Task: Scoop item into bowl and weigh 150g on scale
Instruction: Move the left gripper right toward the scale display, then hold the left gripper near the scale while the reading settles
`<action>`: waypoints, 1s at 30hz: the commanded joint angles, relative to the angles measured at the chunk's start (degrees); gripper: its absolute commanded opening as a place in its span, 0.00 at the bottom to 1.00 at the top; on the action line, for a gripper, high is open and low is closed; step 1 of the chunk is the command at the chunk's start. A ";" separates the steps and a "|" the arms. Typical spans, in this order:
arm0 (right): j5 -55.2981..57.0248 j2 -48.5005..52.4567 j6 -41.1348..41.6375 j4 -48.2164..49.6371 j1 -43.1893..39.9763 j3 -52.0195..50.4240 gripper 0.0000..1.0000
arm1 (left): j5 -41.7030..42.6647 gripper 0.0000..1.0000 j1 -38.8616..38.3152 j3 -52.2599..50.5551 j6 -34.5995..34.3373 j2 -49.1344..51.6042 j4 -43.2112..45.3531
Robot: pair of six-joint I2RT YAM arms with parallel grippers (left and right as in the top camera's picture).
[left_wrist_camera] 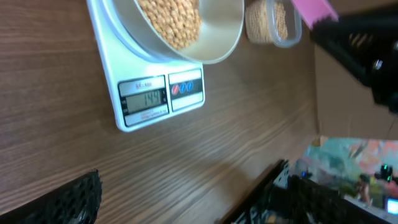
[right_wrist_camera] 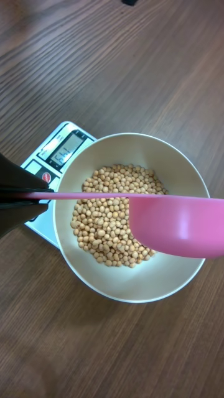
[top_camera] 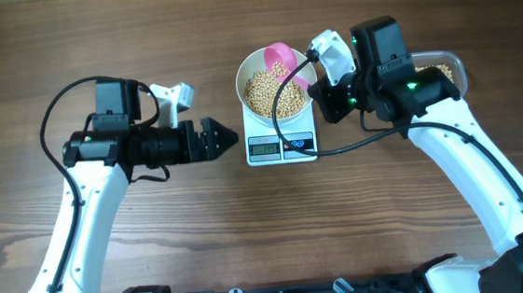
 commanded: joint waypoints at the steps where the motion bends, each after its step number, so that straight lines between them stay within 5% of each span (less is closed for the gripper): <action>1: 0.28 -0.61 0.04 0.37 0.24 0.83 0.04 | -0.79 1.00 -1.73 0.83 4.07 0.50 -2.45; 12: 0.26 -0.61 0.11 0.98 0.24 0.83 0.04 | -16.02 1.00 -8.87 0.83 3.37 0.50 -3.87; 30: 0.28 -0.61 0.15 1.01 0.24 0.83 0.04 | -17.55 1.00 -9.99 0.83 3.41 0.50 -4.09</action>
